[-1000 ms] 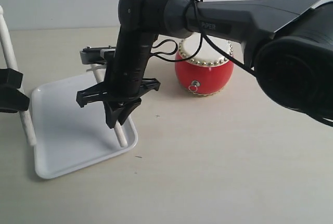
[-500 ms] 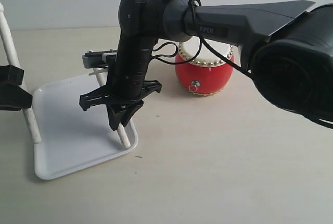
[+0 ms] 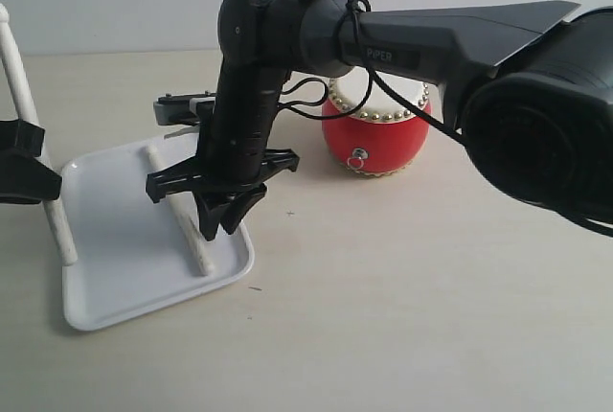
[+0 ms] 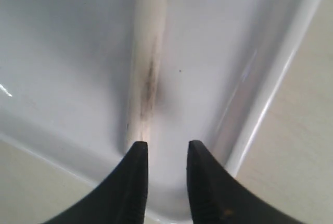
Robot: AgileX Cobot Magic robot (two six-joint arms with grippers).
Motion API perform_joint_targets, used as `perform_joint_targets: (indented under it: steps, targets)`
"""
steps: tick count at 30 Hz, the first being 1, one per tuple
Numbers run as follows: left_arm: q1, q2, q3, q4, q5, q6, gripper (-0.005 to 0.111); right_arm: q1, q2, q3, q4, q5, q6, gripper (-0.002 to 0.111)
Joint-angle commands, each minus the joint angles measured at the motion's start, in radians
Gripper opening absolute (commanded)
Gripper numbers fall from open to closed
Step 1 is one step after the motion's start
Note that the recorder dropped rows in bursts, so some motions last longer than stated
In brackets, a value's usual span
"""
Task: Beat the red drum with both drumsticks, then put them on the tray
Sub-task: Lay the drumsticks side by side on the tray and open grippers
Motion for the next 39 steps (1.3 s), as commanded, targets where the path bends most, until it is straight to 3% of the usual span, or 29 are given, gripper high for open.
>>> perform_joint_targets:
  steps: [1,3,6,8,17,24,39]
  targets:
    - [0.002,-0.006,0.003,-0.009,0.003,0.005,0.000,0.002,-0.007,-0.005,-0.029,0.000,0.002,0.027]
    - [0.002,-0.006,0.003,-0.009,0.003,0.003,0.000,0.002,-0.029,-0.005,-0.093,0.000,0.002,0.023]
    - [0.002,0.010,0.003,-0.016,-0.001,-0.022,0.000,0.002,-0.078,-0.005,-0.172,0.000,0.002,0.005]
    - [0.002,0.035,0.003,-0.039,0.013,-0.024,0.000,0.002,-0.113,-0.005,-0.193,0.000,0.002,0.000]
    - [0.002,0.227,0.003,-0.096,0.108,-0.012,0.000,0.002,-0.244,-0.005,-0.212,0.000,-0.009,0.000]
    - [0.002,0.375,-0.002,-0.305,0.099,-0.005,0.000,0.002,-0.280,0.037,-0.204,0.000,-0.054,0.000]
    - [0.002,0.509,-0.133,-0.297,0.041,-0.060,0.000,0.002,-0.411,0.123,-0.215,0.000,-0.092,0.000]
